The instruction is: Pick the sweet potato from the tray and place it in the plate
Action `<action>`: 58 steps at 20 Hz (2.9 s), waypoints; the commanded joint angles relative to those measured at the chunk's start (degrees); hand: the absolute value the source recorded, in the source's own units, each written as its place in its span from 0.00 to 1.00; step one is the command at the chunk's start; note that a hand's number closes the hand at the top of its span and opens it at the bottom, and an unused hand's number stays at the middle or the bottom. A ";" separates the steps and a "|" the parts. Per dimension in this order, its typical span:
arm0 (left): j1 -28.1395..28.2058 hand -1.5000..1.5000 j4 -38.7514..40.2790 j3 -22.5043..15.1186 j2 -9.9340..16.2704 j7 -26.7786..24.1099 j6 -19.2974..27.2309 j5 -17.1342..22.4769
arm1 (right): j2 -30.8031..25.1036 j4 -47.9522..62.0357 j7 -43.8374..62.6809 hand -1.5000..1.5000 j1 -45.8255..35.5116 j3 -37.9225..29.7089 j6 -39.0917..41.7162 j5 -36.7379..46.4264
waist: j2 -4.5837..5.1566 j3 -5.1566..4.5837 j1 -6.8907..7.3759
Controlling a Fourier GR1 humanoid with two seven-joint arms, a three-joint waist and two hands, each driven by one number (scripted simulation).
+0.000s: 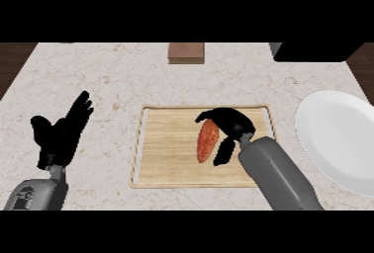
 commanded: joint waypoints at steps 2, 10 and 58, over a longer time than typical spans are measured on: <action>-1.97 0.50 4.52 2.16 0.18 -2.47 -1.60 0.00 | 2.33 0.79 -3.90 1.00 -0.49 1.28 1.18 1.58 | 0.35 0.15 -0.07; 0.47 0.50 4.08 2.40 -0.86 -4.84 -2.00 -1.45 | 2.62 4.19 -6.99 1.00 0.06 -0.34 -4.75 1.54 | 0.34 0.16 0.07; -3.32 0.50 1.09 3.37 -1.68 0.79 -2.83 -2.32 | -36.75 2.43 -40.81 1.00 20.94 -30.14 -7.45 -18.50 | 0.67 0.22 1.06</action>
